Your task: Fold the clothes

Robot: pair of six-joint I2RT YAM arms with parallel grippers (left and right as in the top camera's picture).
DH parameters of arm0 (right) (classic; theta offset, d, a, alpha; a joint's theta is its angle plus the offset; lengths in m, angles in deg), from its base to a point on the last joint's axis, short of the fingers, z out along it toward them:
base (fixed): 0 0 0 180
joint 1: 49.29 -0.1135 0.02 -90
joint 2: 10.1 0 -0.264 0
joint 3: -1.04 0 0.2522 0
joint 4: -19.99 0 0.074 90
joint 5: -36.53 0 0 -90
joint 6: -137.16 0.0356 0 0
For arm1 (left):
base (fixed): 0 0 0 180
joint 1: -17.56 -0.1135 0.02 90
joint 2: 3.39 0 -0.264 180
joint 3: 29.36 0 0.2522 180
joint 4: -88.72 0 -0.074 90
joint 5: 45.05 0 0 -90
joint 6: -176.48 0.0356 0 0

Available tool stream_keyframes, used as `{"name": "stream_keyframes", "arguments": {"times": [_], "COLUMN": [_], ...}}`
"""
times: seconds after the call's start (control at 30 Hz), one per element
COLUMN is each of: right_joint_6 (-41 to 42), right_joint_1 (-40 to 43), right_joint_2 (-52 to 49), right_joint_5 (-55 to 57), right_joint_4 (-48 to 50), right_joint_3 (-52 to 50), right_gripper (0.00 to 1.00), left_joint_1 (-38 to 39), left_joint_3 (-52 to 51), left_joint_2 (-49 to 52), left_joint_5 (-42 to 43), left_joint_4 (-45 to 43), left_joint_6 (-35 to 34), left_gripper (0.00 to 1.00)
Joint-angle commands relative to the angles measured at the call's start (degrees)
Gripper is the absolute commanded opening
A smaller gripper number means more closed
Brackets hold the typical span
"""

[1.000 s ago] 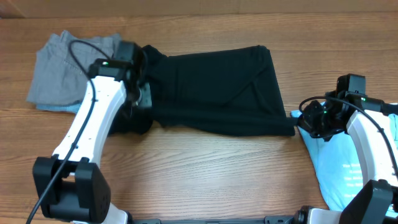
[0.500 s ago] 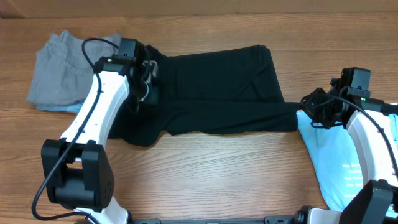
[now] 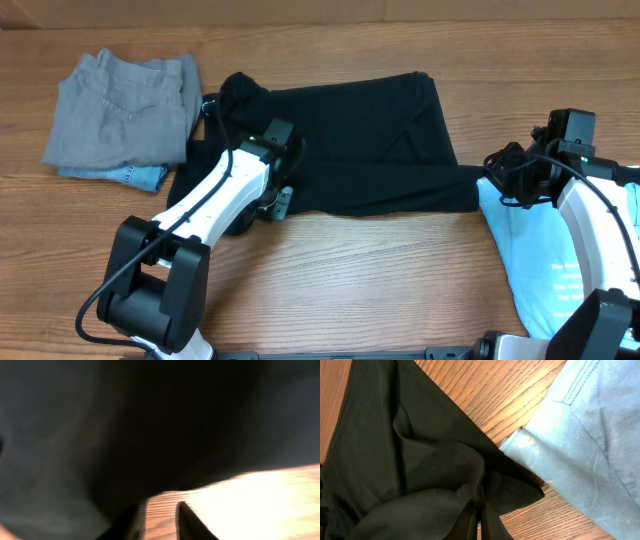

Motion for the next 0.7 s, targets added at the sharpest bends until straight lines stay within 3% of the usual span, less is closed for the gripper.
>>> {"name": "stream_keyframes", "arguments": {"times": [0.0, 0.2, 0.4, 0.47, 0.53, 0.57, 0.67], "right_joint_6": [0.4, 0.4, 0.4, 0.5, 0.5, 0.5, 0.5], "right_joint_1": [0.2, 0.2, 0.2, 0.2, 0.2, 0.2, 0.2], "right_joint_2": [0.7, 0.7, 0.7, 0.7, 0.7, 0.7, 0.7], "right_joint_5": [1.2, 3.4, 3.4, 3.4, 3.4, 3.4, 3.4], "right_joint_4": [-0.2, -1.8, -1.1, -0.6, -0.6, -0.6, -0.6], "right_joint_3": [0.7, 0.7, 0.7, 0.7, 0.7, 0.7, 0.7], "right_gripper": [0.04, 0.04, 0.04, 0.04, 0.04, 0.04, 0.04], "left_joint_1": [0.0, -1.1, -5.2, -7.5, -8.7, -8.7, -5.7], "left_joint_3": [0.8, 7.4, 10.6, 10.6, 10.6, 10.6, 10.6], "left_joint_2": [-1.2, -2.2, -2.4, -1.7, -1.6, -1.6, -1.6], "left_joint_5": [-6.7, -8.5, -8.8, -3.4, 8.0, 14.0, 18.2], "left_joint_4": [2.9, 12.1, -3.8, -9.2, -9.0, -7.1, 0.1], "left_joint_6": [-5.0, -5.7, -1.4, -1.3, 1.6, 4.9, 11.3], "left_gripper": [0.04, 0.04, 0.04, 0.04, 0.04, 0.09, 0.28]}}
